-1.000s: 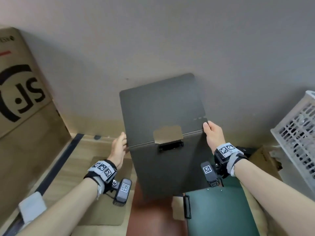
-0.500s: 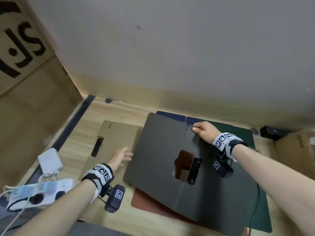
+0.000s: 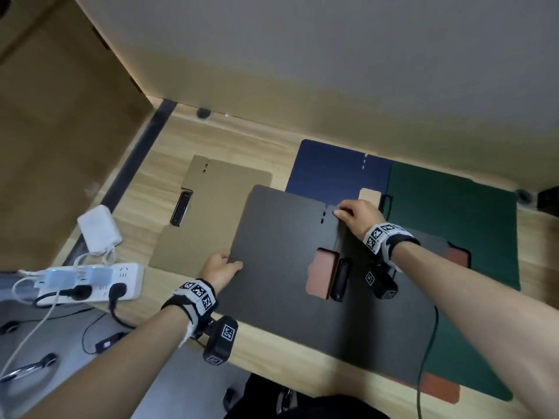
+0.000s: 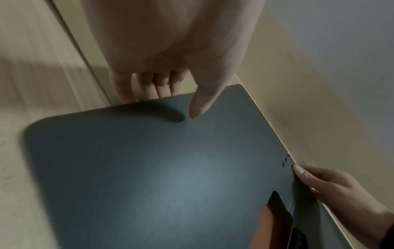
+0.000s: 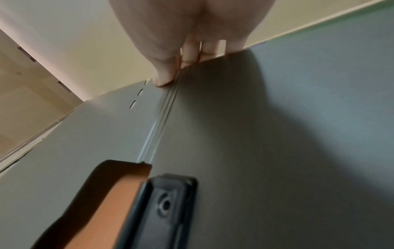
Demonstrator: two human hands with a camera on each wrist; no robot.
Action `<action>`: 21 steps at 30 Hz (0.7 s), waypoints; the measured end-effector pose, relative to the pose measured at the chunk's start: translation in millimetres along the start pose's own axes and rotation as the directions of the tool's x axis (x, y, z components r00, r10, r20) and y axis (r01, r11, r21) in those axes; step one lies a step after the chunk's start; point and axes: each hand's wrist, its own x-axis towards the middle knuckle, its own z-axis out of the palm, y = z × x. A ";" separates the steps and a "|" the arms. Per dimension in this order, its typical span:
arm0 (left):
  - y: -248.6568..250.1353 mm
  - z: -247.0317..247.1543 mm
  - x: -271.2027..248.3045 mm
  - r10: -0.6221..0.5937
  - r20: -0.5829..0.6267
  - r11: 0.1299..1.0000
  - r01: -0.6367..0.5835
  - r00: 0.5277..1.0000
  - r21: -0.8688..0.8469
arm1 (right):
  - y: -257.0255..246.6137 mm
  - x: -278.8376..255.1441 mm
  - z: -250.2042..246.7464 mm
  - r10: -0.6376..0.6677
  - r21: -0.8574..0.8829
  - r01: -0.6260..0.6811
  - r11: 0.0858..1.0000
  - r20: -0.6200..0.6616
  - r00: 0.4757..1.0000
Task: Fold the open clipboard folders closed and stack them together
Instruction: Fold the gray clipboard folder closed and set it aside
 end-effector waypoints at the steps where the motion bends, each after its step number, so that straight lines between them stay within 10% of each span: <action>1: -10.6 -0.8 12.6 -0.004 -0.021 1.000 0.004 1.000 -0.008 | 0.3 0.7 4.1 0.004 -0.003 -0.004 1.000 -0.027 1.000; 13: 76.0 -16.2 -75.8 0.211 0.091 0.976 -0.214 0.973 0.024 | 14.5 -55.7 -14.1 0.089 0.035 -0.083 0.996 -0.208 0.974; 21: 135.6 1.3 -147.4 0.510 0.395 0.772 -0.609 0.764 0.182 | 18.6 -125.3 -47.1 0.166 0.106 -0.141 0.984 -0.286 0.944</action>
